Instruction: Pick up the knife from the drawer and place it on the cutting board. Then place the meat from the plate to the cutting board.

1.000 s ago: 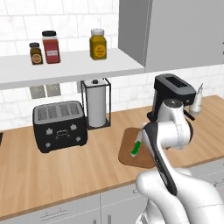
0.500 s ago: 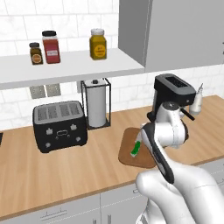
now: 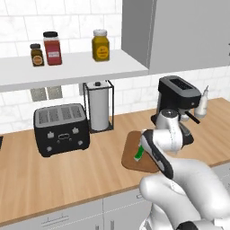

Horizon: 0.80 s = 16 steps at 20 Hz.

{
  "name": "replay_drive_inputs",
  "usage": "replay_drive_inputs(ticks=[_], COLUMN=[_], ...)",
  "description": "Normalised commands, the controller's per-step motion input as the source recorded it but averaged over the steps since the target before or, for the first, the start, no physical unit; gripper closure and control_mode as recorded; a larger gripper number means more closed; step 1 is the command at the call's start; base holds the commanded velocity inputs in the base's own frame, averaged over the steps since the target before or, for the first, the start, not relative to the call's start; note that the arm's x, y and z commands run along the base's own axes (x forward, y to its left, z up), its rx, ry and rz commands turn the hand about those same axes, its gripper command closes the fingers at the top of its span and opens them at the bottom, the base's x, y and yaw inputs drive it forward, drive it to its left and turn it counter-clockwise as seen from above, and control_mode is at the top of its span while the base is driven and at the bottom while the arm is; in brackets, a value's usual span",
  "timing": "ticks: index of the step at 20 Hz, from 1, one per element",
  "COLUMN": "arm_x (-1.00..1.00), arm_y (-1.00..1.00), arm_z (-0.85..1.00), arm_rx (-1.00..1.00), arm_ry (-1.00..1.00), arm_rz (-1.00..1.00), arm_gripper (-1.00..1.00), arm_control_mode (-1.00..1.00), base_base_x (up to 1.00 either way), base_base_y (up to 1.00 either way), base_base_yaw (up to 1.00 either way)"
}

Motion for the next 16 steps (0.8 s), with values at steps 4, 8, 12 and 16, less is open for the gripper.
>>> replay_drive_inputs(ticks=[4, 8, 12, 16], arm_x=[0.38, 0.39, 0.34, 0.23], arm_y=[0.0, 0.0, 0.0, 0.0], arm_z=[-0.31, -0.27, -0.33, -0.23], arm_rx=[0.0, 0.0, 0.0, 0.0], arm_ry=[0.0, 0.0, 0.0, 0.0], arm_rz=[0.0, 0.0, 0.0, 0.0], arm_gripper=[1.0, 1.0, 1.0, -1.0], arm_control_mode=[-1.0, -1.0, -1.0, -1.0], base_base_x=[0.0, 0.0, 0.0, 0.0], base_base_y=[0.0, 0.0, 0.0, 0.0], base_base_yaw=[0.0, 0.0, 0.0, 0.0])
